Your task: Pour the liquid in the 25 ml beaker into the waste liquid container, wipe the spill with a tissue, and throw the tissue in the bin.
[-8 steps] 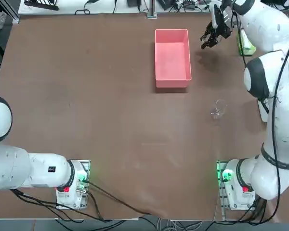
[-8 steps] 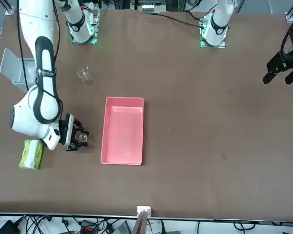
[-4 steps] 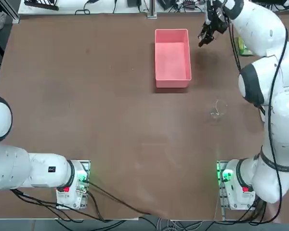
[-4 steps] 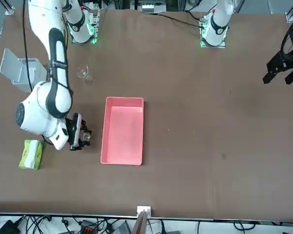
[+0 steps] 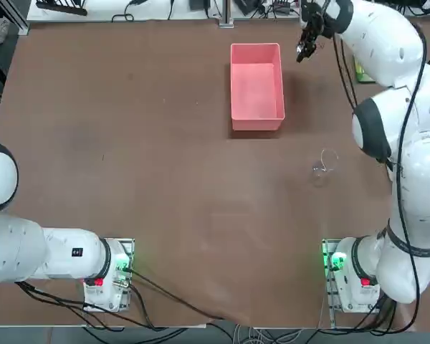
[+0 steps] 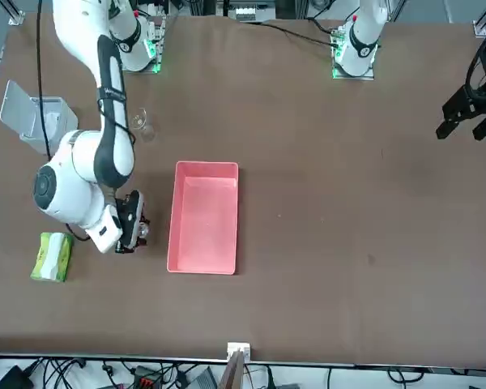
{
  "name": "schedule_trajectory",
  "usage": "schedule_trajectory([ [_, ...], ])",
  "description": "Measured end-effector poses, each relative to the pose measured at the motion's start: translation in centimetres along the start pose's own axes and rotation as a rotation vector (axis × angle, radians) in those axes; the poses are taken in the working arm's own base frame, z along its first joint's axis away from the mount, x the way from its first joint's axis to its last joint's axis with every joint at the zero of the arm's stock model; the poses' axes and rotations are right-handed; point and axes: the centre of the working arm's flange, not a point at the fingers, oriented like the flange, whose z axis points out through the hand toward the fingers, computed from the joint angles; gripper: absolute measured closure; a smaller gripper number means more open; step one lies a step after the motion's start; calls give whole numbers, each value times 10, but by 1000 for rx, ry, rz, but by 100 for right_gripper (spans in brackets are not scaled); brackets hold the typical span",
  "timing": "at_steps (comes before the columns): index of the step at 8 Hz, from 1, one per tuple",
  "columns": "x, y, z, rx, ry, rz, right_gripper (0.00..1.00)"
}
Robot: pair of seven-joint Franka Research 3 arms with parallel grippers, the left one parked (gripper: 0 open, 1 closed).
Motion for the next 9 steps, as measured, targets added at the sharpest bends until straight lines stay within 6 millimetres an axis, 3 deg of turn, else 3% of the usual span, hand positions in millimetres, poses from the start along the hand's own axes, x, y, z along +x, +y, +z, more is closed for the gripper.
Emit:
schedule_trajectory([
  [4,47,-11,-9,-41,-120,48,52],
  [9,82,-12,-14,-64,-269,78,52],
])
